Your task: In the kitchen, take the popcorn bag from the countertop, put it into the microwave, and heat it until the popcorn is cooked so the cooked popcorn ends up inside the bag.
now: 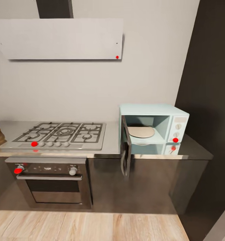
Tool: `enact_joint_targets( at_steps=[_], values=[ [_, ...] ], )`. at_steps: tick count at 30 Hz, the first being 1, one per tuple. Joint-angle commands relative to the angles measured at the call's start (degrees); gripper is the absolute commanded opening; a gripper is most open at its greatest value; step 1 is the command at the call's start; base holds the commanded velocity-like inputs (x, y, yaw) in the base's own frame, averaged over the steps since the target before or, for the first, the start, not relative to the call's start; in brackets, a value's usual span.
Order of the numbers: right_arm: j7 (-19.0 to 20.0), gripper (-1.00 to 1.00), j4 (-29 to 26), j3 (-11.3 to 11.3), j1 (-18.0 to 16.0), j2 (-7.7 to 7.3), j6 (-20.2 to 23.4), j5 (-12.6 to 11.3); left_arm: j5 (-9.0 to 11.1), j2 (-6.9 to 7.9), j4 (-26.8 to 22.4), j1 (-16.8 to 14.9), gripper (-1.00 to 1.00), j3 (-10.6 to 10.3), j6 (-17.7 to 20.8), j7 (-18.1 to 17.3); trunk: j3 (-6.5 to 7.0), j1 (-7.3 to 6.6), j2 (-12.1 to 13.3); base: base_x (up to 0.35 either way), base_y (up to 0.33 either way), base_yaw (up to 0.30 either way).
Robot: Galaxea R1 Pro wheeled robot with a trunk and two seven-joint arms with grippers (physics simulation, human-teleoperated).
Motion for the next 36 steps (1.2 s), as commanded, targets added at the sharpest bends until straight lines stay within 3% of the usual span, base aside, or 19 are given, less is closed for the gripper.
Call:
enact_joint_targets(
  at_steps=[1, 9, 12, 19, 24, 36],
  values=[
    [0.1, 1.0, 0.17, -0.49, -0.03, -0.06, -0.26, 0.5, 0.39, -0.01, -0.1, 0.04, 1.0, 0.13, -0.03, -0.01, -0.04, 0.0, -0.03, 0.0, 0.0, 0.26],
    [-0.06, 1.0, 0.17, -0.49, 0.56, 0.04, -1.87, 0.43, 0.39, -0.01, -0.1, 0.04, 1.0, 0.13, -0.03, -0.01, -0.04, 0.0, -0.03, 0.0, 0.0, 0.266],
    [-1.84, 1.0, 0.17, -0.49, 1.56, 0.07, -4.21, 0.48, 0.39, -0.01, -0.1, 0.04, 1.0, 0.13, -0.03, 0.04, -0.04, 0.0, -0.03, 0.0, 0.0, 0.265],
    [-3.31, 1.0, 0.21, -0.49, 3.85, 0.21, -4.41, 0.6, 0.44, -0.01, -0.1, 0.04, 1.0, 0.13, -0.03, 0.08, -0.04, 0.0, -0.03, 0.0, 0.0, 0.253],
    [-3.44, 1.0, 0.17, -0.56, 5.77, 2.32, -4.8, 0.37, 0.48, -0.01, -0.1, 0.04, 1.0, 0.13, -0.03, 0.08, 0.04, 0.0, -0.03, 0.0, 0.0, 0.255],
    [-4.84, 1.0, 0.17, -0.49, 5.86, 2.54, -4.78, 0.67, 0.48, -0.08, -0.1, 0.04, 1.0, 0.13, -0.03, 0.08, 0.42, 0.0, -0.03, 0.0, 0.0, 0.259]
  ],
)
